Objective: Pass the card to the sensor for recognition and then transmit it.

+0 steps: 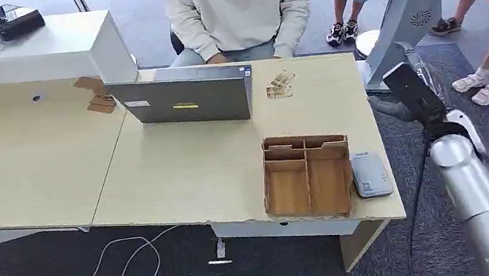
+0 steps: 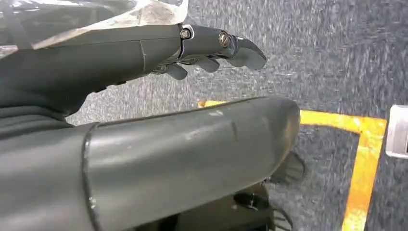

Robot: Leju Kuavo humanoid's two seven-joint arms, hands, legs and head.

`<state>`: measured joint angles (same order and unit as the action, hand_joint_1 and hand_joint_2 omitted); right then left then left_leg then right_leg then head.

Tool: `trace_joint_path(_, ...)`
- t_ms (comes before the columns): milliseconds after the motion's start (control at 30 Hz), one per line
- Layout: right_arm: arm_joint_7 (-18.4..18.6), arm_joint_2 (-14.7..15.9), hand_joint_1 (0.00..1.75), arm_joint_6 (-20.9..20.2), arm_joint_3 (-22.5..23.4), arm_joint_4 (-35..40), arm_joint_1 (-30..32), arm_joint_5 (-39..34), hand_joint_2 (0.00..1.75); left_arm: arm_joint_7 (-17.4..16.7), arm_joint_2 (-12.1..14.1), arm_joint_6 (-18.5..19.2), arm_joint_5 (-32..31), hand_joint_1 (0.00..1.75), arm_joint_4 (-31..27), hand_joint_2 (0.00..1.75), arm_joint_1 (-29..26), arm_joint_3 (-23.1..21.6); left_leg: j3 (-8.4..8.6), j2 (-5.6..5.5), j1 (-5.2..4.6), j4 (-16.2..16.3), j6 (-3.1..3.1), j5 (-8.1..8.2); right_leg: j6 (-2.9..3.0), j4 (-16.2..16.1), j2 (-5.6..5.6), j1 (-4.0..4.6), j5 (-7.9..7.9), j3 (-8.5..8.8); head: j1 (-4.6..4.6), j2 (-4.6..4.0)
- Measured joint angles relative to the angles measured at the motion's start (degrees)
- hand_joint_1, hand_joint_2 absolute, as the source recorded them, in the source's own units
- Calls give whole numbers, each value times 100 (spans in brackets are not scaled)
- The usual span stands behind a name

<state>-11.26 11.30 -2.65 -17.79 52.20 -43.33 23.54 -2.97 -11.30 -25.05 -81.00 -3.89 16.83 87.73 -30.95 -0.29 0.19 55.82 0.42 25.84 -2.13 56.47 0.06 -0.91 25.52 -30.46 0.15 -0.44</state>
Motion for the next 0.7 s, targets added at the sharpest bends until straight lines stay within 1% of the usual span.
trace_joint_path(100,7,131,0,-188,28,92,25,-87,175,2,-13,35,0,0,0,0,4,0,0,0,0,0,0,0,0,0,0,0,0,0,-2,0)
trace_joint_path(300,9,343,0,-323,81,194,83,-188,175,2,-31,87,-22,0,0,0,21,0,0,0,1,0,0,0,0,1,0,2,0,0,0,0)
trace_joint_path(567,11,387,0,-395,74,363,291,-24,175,39,-35,98,-109,0,0,0,33,0,-1,0,1,0,0,0,0,1,0,3,0,0,-2,0)
trace_joint_path(700,111,382,0,-524,52,535,432,146,175,44,-35,98,-157,0,0,0,36,0,-1,0,1,-1,0,0,0,2,0,3,0,1,0,0)
